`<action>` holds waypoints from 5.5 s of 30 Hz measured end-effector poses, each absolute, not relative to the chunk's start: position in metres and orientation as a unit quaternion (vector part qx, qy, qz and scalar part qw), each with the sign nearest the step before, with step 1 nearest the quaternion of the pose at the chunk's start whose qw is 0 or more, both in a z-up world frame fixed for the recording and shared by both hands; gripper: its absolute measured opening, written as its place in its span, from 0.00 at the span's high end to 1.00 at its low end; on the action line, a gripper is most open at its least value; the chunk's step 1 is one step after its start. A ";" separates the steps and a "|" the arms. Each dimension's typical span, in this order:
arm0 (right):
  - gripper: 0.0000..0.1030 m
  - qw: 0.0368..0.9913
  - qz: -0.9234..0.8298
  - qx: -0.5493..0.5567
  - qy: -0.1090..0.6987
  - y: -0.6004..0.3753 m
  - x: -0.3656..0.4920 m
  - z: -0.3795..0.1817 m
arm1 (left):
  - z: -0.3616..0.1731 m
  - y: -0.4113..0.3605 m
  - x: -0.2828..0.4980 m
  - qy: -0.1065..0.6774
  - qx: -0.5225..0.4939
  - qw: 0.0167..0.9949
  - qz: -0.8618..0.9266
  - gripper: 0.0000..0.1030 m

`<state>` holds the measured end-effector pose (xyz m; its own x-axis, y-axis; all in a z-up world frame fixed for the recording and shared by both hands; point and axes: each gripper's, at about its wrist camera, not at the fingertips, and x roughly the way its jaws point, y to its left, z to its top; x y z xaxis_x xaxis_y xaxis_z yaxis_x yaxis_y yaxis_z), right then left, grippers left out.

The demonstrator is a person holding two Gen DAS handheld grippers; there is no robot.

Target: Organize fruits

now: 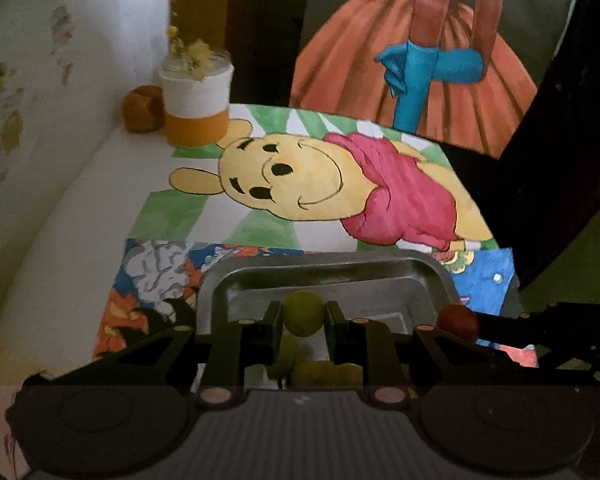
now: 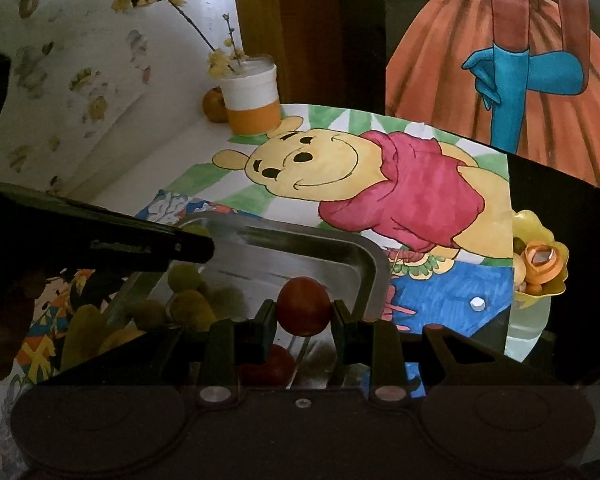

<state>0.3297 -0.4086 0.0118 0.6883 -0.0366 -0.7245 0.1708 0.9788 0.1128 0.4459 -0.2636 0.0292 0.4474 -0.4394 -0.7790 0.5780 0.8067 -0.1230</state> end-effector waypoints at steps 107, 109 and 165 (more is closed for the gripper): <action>0.01 0.952 -0.134 0.114 0.249 -0.277 0.156 0.072 | 0.069 -0.051 0.277 0.288 0.002 0.941 -0.179 0.00; 0.01 0.955 -0.127 0.108 0.245 -0.275 0.152 0.069 | 0.062 -0.048 0.273 0.281 -0.002 0.943 -0.176 0.00; 0.00 0.989 -0.038 0.066 0.130 -0.211 -0.039 0.032 | 0.043 0.016 0.029 0.182 -0.045 0.980 -0.064 0.00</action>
<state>-0.0395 -0.2112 0.0318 0.9632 -0.0571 -0.2626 0.0916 0.9884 0.1209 0.0295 0.0160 0.0428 0.9255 -0.1414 -0.3513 0.1083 0.9878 -0.1122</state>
